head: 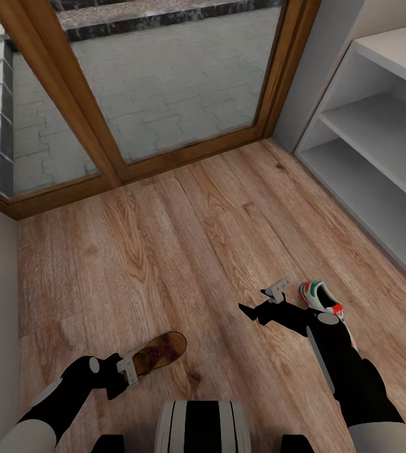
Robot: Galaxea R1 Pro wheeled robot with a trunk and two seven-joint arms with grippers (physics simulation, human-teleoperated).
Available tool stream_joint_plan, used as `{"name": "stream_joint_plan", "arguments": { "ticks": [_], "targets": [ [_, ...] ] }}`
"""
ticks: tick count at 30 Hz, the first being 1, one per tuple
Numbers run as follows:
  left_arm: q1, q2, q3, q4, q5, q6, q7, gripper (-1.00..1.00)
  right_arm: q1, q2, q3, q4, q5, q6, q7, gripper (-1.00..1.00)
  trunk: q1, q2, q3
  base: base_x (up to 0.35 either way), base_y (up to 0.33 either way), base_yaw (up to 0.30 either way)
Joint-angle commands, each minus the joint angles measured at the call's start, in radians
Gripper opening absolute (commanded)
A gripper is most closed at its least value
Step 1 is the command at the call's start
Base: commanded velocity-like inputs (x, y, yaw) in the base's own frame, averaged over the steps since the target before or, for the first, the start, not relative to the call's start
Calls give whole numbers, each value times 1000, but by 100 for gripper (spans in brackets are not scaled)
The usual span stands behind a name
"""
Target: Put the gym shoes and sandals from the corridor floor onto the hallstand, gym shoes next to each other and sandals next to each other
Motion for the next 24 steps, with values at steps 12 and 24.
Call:
{"name": "stream_joint_plan", "arguments": {
  "ticks": [12, 24],
  "targets": [
    [-1, 3, 3, -23, -7, 8, -3, -100, 0, 0, 0, -1, 7, 3, 5, 100, 0, 0, -1, 0, 0, 0],
    [-6, 1, 124, -39, 10, 16, -5, -100, 0, 0, 0, -1, 7, 3, 5, 100, 0, 0, -1, 0, 0, 0]
  ]
}}
